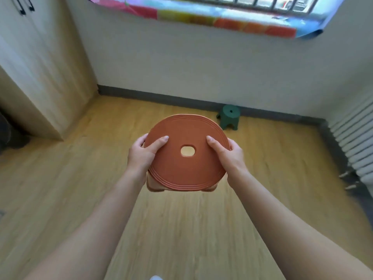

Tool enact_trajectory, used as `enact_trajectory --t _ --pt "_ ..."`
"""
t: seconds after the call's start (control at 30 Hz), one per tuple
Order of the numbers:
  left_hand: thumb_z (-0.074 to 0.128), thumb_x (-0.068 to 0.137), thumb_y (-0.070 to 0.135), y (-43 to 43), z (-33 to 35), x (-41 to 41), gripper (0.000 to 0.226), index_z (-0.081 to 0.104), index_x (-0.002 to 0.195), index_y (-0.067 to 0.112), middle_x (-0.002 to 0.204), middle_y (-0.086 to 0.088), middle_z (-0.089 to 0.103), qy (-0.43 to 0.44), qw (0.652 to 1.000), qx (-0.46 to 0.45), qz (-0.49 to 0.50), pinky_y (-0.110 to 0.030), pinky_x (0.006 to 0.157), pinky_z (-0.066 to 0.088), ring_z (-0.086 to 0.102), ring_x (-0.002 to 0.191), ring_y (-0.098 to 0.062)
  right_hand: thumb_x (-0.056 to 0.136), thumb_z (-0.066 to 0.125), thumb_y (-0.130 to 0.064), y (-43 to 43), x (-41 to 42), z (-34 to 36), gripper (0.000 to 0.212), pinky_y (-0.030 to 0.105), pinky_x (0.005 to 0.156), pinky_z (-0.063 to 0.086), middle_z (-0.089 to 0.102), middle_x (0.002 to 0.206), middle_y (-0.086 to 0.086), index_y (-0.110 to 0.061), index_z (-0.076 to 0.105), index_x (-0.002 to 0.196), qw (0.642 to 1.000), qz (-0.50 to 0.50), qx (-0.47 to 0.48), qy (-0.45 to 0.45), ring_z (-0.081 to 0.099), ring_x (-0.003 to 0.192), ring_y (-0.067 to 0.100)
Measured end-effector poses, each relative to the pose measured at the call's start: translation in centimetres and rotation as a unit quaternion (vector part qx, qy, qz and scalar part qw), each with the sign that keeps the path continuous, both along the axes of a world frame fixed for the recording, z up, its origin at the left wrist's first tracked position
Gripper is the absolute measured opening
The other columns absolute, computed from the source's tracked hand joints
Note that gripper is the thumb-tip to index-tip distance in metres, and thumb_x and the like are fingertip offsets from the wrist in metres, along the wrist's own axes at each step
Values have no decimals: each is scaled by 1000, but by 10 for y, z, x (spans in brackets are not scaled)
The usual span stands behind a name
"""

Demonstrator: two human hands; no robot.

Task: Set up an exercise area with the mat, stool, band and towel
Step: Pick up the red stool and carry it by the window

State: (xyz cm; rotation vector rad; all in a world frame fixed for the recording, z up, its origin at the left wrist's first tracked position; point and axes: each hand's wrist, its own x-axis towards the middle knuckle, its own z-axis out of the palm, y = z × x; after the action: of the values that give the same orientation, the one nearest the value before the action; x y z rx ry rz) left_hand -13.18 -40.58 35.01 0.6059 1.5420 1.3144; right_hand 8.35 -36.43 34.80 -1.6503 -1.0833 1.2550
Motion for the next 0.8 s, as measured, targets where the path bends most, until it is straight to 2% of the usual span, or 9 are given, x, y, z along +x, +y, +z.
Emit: enact_trajectory --t 0.13,0.3,0.5,0.63,0.8 --pt "87 44 56 8 14 89 95 57 127 19 114 -2 68 14 996 11 -89 -42 88 56 68 98 -20 49 74 -75 -28 93 15 91 41 92 54 68 112 -8 -29 58 126 996 -84 19 3 66 102 16" --pt "84 65 43 -9 32 223 74 54 129 19 114 -3 66 20 981 25 -189 -39 86 56 66 99 -20 47 74 -74 -86 220 30 92 40 93 54 69 111 -9 -26 60 125 983 -179 39 2 67 101 14" --pt "81 71 39 -63 52 390 66 54 128 19 113 -2 64 33 960 37 -275 -35 83 56 65 98 -19 55 72 -73 -180 368 43 90 43 94 53 65 118 -6 -26 56 130 957 -285 49 -6 63 106 19" --pt "82 69 40 -108 54 501 63 57 123 19 110 -2 66 39 935 29 -352 -39 87 56 66 96 -19 67 74 -65 -255 464 47 79 44 95 52 63 119 -5 -24 55 131 930 -367 30 -8 62 107 21" --pt "82 69 40 -165 47 640 54 60 116 21 106 -1 68 40 892 27 -449 -38 87 56 67 95 -18 72 75 -59 -346 576 44 57 42 93 54 65 106 -7 -26 60 116 888 -460 15 -9 64 101 20"
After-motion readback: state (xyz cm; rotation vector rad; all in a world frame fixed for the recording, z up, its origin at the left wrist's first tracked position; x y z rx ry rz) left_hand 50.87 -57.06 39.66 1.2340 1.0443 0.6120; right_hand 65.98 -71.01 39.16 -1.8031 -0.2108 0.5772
